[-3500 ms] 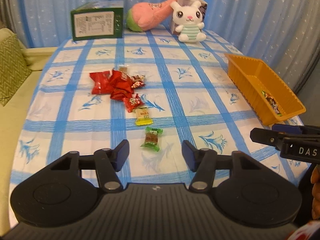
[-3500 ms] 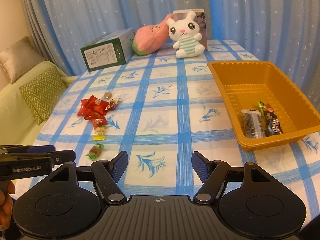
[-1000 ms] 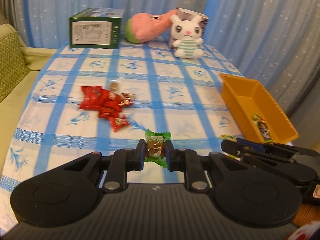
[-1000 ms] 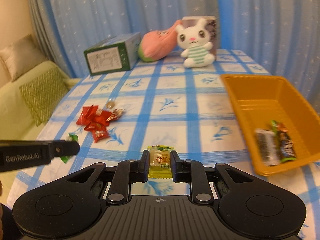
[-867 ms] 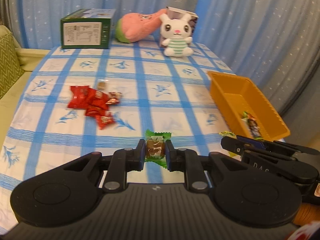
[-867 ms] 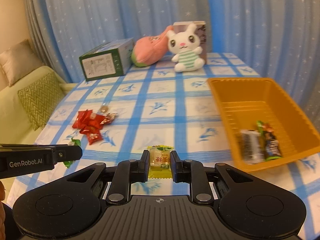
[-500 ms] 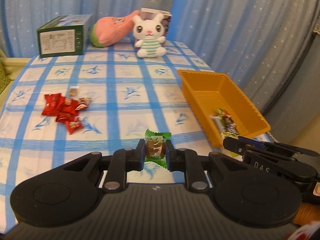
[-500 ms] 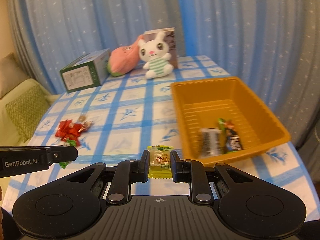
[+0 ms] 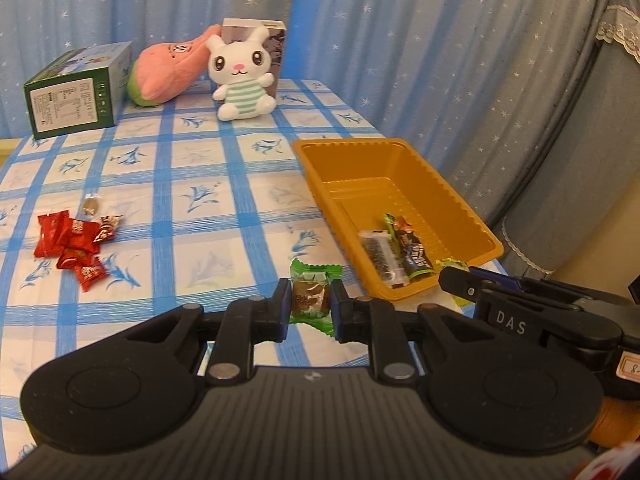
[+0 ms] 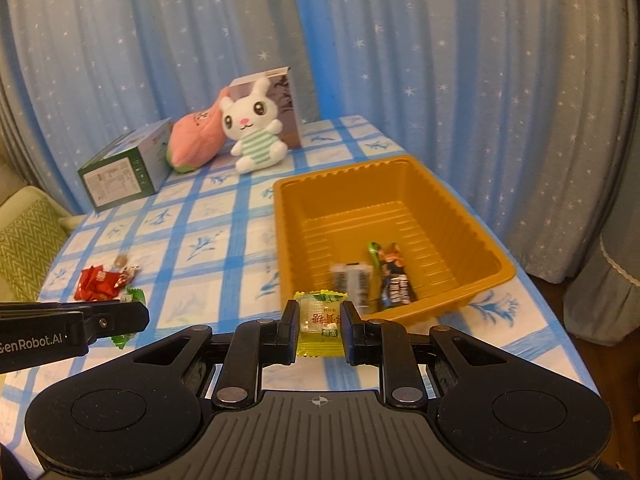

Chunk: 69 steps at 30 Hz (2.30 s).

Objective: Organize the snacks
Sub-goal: 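Carry both candies over the orange tray and open both tools to release them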

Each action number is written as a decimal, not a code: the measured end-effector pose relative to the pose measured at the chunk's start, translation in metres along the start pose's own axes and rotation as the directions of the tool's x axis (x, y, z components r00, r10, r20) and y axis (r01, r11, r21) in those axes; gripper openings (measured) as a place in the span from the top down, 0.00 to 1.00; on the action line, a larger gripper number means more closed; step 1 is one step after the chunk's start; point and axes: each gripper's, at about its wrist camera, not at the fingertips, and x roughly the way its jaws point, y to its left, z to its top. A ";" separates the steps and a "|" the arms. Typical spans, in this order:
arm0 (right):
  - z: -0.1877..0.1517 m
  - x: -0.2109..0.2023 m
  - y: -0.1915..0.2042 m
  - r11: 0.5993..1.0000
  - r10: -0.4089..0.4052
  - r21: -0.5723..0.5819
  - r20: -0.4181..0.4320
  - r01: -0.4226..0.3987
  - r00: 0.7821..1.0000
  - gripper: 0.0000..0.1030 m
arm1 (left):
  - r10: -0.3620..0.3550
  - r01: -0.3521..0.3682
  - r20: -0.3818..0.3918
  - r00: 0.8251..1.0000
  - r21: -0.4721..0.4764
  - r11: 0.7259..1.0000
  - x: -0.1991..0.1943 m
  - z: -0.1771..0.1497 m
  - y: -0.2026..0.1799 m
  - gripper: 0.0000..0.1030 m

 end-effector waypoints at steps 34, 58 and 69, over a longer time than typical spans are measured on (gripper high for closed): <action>0.032 0.028 -0.065 0.997 -0.057 0.060 0.008 0.057 0.998 0.79 | -0.070 0.071 -0.021 0.997 0.068 0.995 0.057 0.035 -0.051 0.83; 0.054 0.064 -0.101 0.989 -0.037 0.144 0.002 0.036 0.999 0.79 | -0.081 0.086 -0.062 0.995 0.082 0.993 0.123 0.054 -0.066 0.56; 0.054 0.064 -0.096 0.990 -0.024 0.139 0.000 0.024 1.000 0.79 | -0.043 0.045 -0.045 0.998 0.043 0.998 0.096 0.035 -0.045 0.55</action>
